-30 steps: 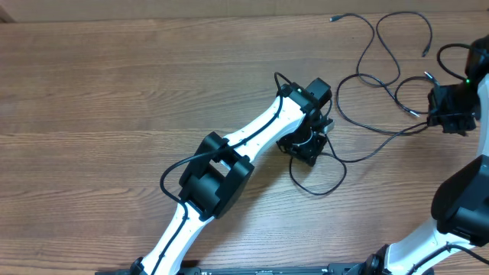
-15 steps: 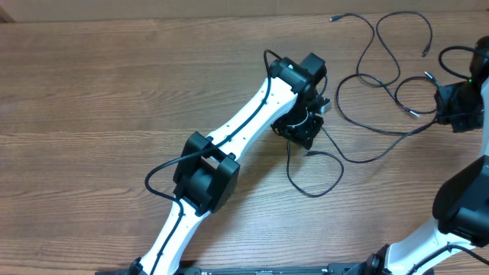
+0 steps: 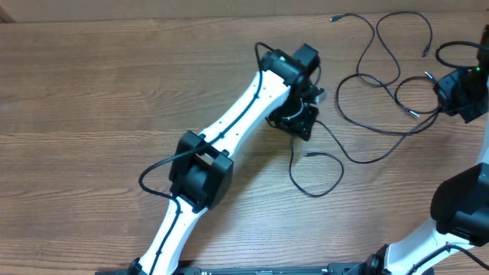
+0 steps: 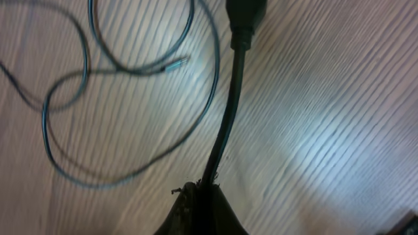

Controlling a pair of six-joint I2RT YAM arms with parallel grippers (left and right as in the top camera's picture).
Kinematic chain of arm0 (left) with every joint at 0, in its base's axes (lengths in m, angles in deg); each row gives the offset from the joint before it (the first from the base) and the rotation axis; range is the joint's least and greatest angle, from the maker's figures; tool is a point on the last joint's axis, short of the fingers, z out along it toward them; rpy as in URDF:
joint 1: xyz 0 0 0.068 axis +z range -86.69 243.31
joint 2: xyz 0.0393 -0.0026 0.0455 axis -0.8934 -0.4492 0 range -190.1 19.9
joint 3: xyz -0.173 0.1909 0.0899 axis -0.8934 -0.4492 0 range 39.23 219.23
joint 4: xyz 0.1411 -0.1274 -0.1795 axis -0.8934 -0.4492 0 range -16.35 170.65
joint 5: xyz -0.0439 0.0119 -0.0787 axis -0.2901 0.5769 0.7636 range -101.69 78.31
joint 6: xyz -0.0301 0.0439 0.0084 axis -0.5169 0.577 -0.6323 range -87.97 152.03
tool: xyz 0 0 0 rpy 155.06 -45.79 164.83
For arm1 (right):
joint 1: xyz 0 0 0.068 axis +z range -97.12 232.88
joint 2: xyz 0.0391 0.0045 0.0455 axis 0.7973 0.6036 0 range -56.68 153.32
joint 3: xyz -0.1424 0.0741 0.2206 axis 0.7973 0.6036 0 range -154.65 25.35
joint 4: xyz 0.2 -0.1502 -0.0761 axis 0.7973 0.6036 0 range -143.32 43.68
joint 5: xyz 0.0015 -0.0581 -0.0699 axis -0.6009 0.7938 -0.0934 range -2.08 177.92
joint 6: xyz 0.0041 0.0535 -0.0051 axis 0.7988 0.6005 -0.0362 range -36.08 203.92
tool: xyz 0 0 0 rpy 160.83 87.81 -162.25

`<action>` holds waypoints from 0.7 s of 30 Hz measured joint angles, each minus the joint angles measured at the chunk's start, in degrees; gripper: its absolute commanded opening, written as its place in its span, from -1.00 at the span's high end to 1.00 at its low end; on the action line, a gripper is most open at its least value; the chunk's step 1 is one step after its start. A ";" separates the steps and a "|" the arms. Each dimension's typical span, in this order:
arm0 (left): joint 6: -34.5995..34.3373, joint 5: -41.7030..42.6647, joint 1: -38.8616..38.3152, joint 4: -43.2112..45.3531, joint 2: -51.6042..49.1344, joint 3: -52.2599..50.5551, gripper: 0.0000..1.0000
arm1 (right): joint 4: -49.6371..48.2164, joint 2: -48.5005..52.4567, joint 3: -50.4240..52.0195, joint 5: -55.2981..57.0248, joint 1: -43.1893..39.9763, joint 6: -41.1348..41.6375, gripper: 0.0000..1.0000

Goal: Untangle cables

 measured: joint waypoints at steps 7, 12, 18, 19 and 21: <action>-3.65 0.00 4.37 -1.07 0.00 0.02 0.21 | 7.50 0.00 0.00 -1.03 0.48 3.26 0.93; -4.72 -0.02 5.20 -1.07 0.00 0.02 0.07 | 10.25 0.00 0.00 -1.27 0.48 7.28 0.92; -5.18 0.00 5.09 -1.03 0.00 0.02 -0.01 | 10.54 0.00 0.00 -1.38 0.70 5.95 0.51; -5.18 0.00 5.09 -1.01 0.00 0.02 -0.01 | 10.54 -0.02 0.00 -1.36 0.76 5.57 0.47; -5.18 0.00 5.11 -0.90 0.00 0.02 -0.02 | 10.54 0.00 0.00 -1.40 1.11 3.76 0.42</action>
